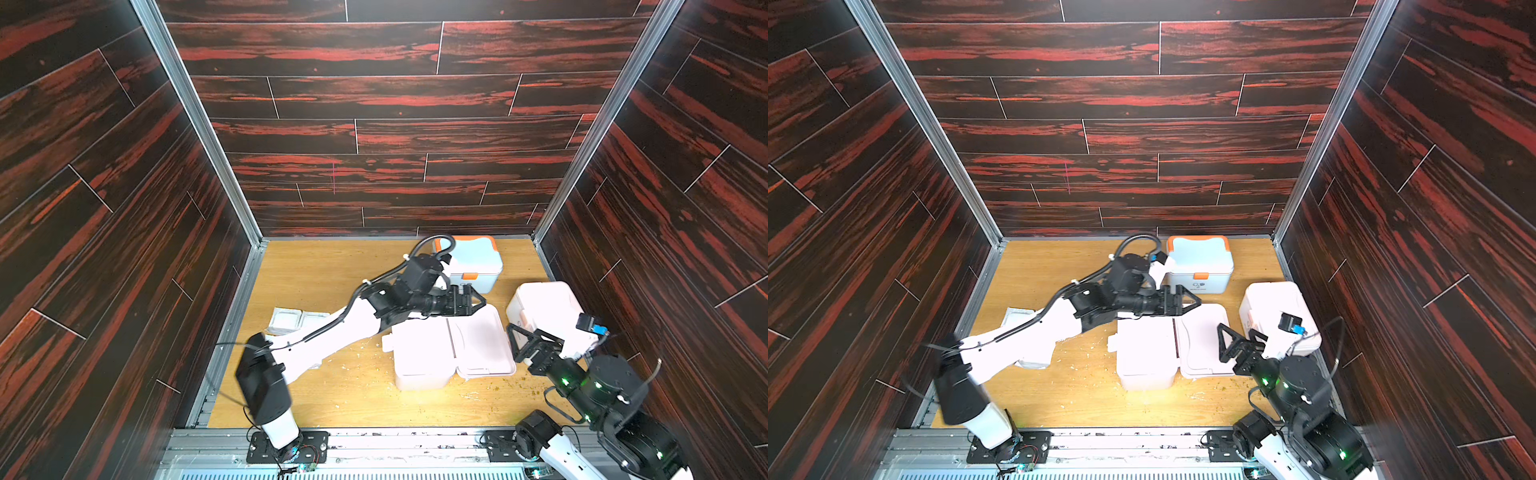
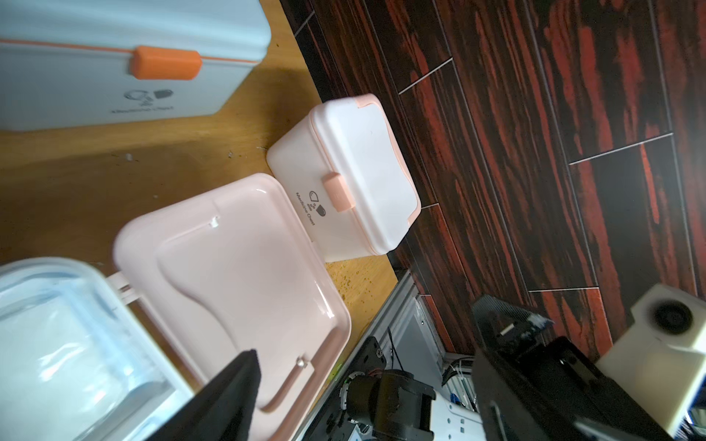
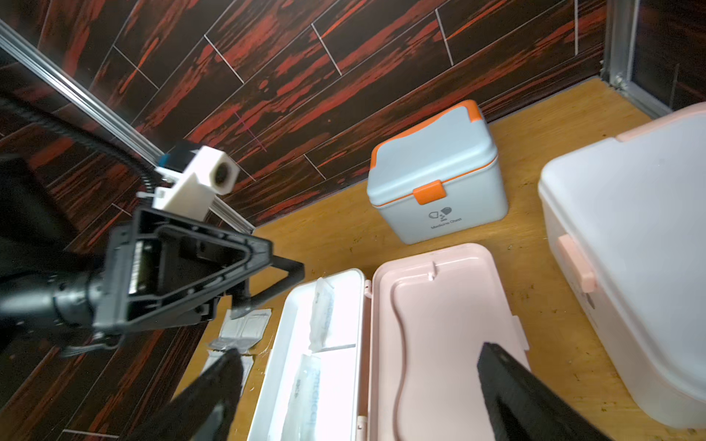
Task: Open first aid kits and take out gauze
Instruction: Open the lid of the first aid kit, then pick up the gauze from the first aid kit.
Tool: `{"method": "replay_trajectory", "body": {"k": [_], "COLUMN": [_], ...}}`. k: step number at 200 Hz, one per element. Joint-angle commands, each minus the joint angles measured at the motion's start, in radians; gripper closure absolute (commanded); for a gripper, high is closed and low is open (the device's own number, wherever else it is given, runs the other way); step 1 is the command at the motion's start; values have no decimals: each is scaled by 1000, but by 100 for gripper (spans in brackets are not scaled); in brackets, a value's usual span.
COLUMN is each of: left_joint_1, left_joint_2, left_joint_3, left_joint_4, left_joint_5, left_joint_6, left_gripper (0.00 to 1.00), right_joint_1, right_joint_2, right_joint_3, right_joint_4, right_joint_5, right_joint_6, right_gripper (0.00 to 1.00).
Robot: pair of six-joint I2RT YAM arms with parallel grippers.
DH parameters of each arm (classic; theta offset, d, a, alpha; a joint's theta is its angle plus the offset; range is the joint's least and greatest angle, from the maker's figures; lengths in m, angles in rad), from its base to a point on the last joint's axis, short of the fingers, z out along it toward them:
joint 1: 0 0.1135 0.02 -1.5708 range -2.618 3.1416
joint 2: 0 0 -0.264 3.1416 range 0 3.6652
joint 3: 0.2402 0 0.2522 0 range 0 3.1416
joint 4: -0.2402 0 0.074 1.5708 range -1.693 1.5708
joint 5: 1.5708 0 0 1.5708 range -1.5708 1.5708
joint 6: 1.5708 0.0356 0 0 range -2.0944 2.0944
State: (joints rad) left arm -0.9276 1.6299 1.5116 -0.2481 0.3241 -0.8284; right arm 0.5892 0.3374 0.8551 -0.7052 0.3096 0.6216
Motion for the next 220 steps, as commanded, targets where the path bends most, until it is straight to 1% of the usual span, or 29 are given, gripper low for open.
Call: {"method": "replay_trajectory", "body": {"k": [1,36,51,66,90,107,133,147,169,198,211,220], "left_joint_1": [6,15,18,19,19,19,19,17,10,-4,-5,-6], "left_joint_2": [-108,-226,-267,-300,-325,-309,-265,-231,-156,-63,-35,-19], "left_joint_3": [-96,-190,-238,-289,-355,-362,-335,-305,-227,-134,-109,-94], "left_joint_4": [-14,-80,-85,-81,-65,-84,-132,-175,-273,-395,-414,-423], "left_joint_5": [-135,-250,-287,-318,-367,-406,-447,-470,-504,-563,-577,-588], "left_joint_6": [50,72,63,42,-11,-53,-112,-144,-185,-209,-205,-203], "left_gripper": [6,3,0,0,0,0,0,0,1,13,17,20], "right_joint_1": [4,4,4,4,4,4,4,3,4,7,13,15], "right_joint_2": [81,228,288,346,429,465,499,514,514,516,528,532], "right_joint_3": [24,50,51,43,16,-27,-58,-65,-83,-97,-90,-90], "right_joint_4": [46,39,42,50,83,150,212,226,253,264,245,235], "right_joint_5": [-102,-170,-190,-184,-148,-162,-274,-322,-386,-436,-418,-403], "right_joint_6": [-33,-41,-45,-41,-21,-25,-87,-113,-132,-148,-151,-151], "right_gripper": [1,1,1,1,1,1,3,8,14,16,16,13]}}
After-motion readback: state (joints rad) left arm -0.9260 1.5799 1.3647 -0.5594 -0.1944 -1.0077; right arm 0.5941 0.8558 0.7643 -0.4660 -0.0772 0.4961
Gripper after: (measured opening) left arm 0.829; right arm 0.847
